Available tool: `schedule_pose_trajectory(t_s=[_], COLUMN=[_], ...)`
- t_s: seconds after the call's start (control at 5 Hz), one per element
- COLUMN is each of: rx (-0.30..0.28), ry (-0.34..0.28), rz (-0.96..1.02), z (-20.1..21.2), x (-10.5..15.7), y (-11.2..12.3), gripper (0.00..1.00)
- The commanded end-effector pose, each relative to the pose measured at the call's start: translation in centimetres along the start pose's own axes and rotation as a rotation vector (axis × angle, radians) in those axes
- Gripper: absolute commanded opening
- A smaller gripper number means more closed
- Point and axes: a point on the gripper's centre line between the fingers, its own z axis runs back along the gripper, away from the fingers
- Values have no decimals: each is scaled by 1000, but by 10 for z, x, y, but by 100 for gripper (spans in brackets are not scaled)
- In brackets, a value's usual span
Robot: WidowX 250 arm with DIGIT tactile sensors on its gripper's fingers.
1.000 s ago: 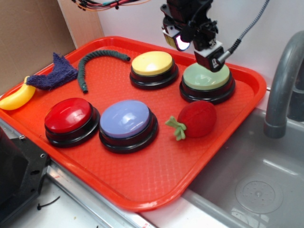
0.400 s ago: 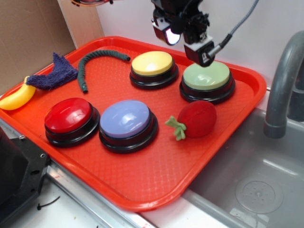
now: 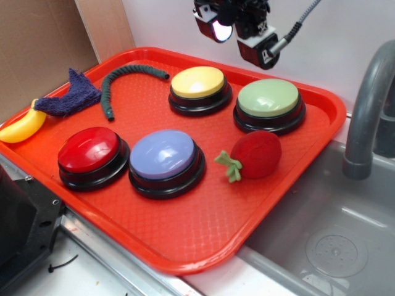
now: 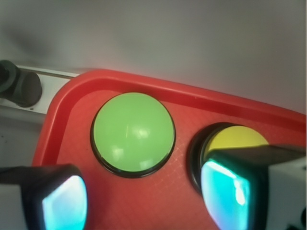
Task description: Push the green button.
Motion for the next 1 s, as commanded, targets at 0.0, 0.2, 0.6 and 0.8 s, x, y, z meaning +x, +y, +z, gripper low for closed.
schedule_pose_trajectory(t_s=[0.0, 0.2, 0.6, 0.8], rx=[-9, -3, 14, 18], ry=[-70, -52, -52, -34], rz=[17, 25, 44, 45], z=[30, 37, 53, 59], x=[4, 0, -7, -9], y=[2, 4, 4, 3], gripper=[100, 100, 100, 100])
